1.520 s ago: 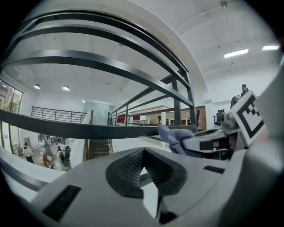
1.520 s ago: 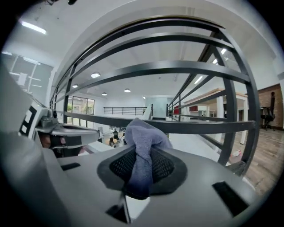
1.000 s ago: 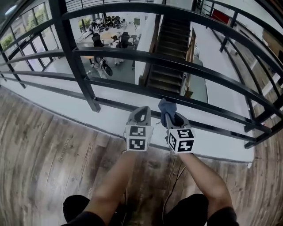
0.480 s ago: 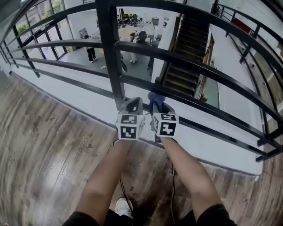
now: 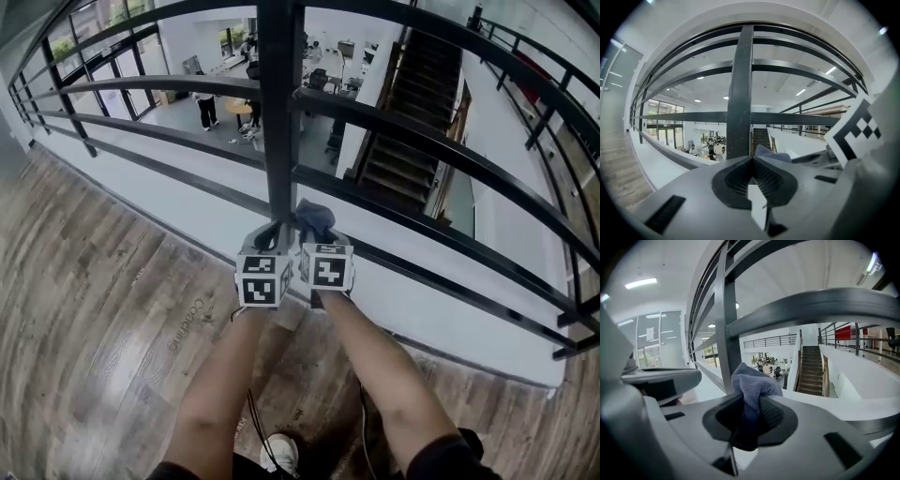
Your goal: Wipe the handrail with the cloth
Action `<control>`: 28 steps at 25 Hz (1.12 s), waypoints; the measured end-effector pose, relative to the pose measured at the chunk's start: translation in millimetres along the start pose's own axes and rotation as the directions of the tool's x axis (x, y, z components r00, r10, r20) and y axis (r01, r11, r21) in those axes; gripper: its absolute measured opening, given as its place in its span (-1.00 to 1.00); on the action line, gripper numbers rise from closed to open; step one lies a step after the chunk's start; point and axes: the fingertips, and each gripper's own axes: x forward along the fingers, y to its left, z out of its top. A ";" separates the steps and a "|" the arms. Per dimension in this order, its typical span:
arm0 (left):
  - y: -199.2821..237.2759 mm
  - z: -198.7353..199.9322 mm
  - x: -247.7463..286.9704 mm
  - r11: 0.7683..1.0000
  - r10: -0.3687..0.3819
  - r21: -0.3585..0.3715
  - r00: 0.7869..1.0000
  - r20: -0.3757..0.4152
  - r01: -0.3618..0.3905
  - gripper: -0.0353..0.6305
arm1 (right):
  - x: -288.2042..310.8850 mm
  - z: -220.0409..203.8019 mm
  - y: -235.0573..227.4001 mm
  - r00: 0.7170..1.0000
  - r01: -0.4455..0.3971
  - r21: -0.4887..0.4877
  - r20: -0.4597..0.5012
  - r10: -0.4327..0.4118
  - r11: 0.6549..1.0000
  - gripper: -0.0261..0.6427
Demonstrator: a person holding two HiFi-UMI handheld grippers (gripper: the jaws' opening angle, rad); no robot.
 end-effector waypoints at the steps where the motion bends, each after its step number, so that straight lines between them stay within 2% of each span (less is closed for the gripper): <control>1: 4.2 -0.8 0.0 1.000 0.004 -0.005 1.000 0.000 -0.004 -0.89 | 3.2 -1.6 1.9 1.000 0.003 0.000 -0.009 -0.003 1.000 -0.68; 9: -0.1 -3.9 11.5 1.000 -0.003 -0.012 1.000 -0.002 0.003 -0.89 | 11.6 -19.5 -25.0 0.993 0.066 -0.009 -0.101 -0.066 0.998 -0.69; 18: -34.6 -8.2 21.1 0.999 -0.025 0.027 0.999 -0.027 0.026 -0.89 | -15.5 -35.2 -72.4 0.987 0.126 -0.010 -0.095 -0.127 0.992 -0.68; 21: -51.5 -7.9 24.4 0.998 -0.043 0.041 0.998 -0.038 0.044 -0.89 | -30.4 -39.4 -91.6 0.985 0.149 0.002 -0.087 -0.148 0.989 -0.68; 25: -82.6 0.6 31.3 0.989 -0.073 0.125 0.997 -0.017 0.075 -0.89 | -52.8 -44.9 -120.6 0.982 0.177 0.036 -0.080 -0.174 0.984 -0.68; 28: -113.5 7.4 37.0 0.986 -0.106 0.132 0.994 -0.014 0.107 -0.89 | -74.8 -52.6 -150.9 0.975 0.208 0.053 -0.088 -0.203 0.977 -0.68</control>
